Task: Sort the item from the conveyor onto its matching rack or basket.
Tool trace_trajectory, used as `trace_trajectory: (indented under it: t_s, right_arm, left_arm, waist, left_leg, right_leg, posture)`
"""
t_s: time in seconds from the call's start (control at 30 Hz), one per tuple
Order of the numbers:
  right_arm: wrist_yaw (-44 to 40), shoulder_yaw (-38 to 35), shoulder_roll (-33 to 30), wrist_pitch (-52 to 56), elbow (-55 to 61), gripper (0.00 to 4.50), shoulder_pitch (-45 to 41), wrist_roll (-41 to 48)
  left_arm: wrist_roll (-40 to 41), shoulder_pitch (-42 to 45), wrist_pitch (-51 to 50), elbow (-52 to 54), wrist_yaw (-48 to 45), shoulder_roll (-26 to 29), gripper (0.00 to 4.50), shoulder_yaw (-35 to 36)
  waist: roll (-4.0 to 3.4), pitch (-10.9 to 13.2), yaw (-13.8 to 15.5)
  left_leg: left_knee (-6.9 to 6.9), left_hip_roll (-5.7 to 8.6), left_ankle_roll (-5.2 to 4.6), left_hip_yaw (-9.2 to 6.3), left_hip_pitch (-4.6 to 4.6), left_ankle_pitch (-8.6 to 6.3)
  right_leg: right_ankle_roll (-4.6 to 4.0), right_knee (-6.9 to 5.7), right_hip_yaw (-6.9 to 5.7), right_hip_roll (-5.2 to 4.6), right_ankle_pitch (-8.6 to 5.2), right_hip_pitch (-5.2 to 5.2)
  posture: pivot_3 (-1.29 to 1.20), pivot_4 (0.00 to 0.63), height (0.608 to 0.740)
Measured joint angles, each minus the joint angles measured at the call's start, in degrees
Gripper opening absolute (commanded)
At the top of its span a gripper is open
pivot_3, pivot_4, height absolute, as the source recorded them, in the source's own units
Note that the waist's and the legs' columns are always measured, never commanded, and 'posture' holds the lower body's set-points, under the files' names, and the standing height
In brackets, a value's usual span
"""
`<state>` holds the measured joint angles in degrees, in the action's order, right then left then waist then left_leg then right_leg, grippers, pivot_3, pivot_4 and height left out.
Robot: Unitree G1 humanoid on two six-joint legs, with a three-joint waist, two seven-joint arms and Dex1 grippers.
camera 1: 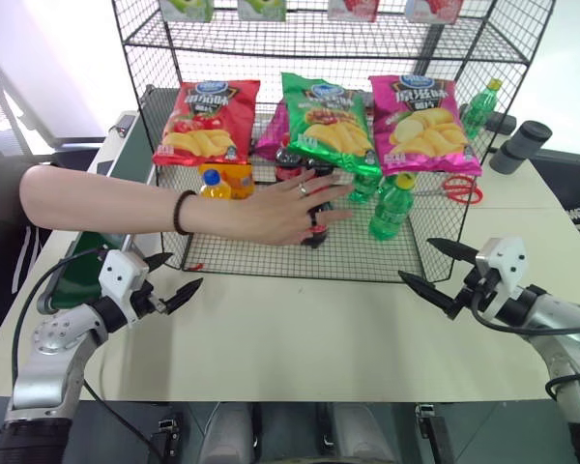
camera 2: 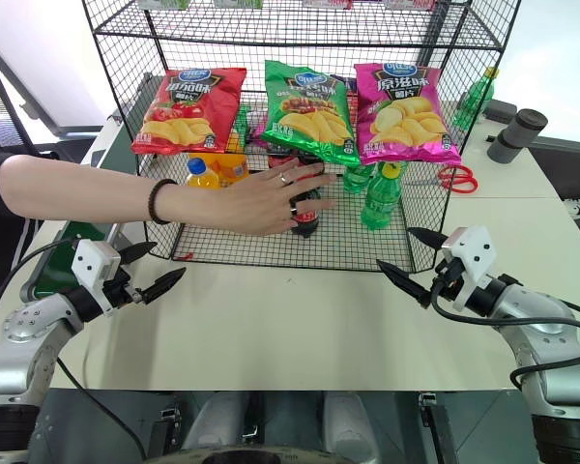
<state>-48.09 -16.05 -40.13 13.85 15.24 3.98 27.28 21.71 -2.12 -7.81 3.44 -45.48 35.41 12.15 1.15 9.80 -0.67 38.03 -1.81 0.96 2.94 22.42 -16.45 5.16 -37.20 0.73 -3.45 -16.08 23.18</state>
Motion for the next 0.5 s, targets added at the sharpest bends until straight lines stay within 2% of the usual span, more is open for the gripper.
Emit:
trace_trajectory:
  t_s: [0.5]
  right_arm:
    - [-1.3, 0.0, 0.9, -2.2, -1.4, 4.46, 0.2, -0.2]
  left_arm:
    - [0.0, 0.2, 0.0, 0.0, 0.4, 0.0, 4.50, 0.0]
  waist:
    - [0.00, 0.0, 0.0]
  left_leg:
    - [0.01, 0.00, 0.00, 0.00, 0.00, 0.00]
  right_leg:
    - [0.00, -0.01, 0.00, 0.02, 0.00, 0.00]
  posture:
    - [0.00, 0.150, 0.740]
